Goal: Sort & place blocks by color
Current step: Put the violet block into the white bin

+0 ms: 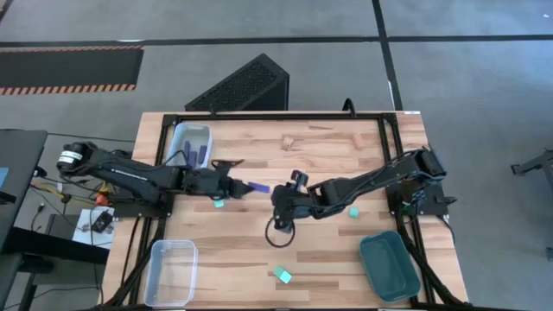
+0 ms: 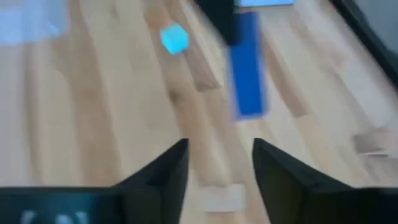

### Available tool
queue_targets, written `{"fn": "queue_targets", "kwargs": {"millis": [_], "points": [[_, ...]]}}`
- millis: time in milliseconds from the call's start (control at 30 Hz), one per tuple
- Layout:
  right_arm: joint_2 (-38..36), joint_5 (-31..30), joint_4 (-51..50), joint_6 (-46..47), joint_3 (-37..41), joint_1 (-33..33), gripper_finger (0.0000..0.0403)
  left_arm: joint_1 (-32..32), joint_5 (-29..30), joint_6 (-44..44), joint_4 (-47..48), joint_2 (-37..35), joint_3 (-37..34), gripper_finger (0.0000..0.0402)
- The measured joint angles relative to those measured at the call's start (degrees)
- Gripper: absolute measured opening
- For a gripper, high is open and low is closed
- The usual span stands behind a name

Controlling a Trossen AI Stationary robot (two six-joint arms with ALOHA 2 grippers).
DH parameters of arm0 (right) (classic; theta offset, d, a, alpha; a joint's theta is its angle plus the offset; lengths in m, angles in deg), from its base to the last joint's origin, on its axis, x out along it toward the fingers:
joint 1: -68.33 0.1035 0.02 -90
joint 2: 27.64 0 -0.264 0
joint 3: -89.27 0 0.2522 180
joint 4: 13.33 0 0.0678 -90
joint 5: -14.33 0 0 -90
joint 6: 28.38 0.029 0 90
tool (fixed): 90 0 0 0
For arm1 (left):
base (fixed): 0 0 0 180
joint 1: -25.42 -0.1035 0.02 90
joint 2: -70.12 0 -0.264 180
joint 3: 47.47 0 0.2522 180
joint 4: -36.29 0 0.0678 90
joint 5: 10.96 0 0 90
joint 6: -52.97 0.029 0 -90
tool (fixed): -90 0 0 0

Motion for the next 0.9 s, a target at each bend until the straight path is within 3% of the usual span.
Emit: {"fn": "queue_targets", "kwargs": {"millis": [133,433,733,900], "points": [[-1.7,-0.4,-4.5,3.7,0.0,1.1,0.0243,-5.7,-1.1,0.8,14.8,-6.3,0.0,0.0024],[-4.9,-1.9,-8.6,9.4,3.6,4.3,0.0243,-23.2,1.2,6.5,35.5,-21.5,0.1,0.0023],[-7.9,9.3,12.1,17.9,22.4,3.3,0.0243,-34.3,-2.9,15.4,38.0,-19.7,0.1,0.0023],[-10.9,9.6,16.5,19.9,26.9,4.1,0.0243,-39.4,-2.6,21.3,45.6,-17.0,0.0,0.0024]]}}
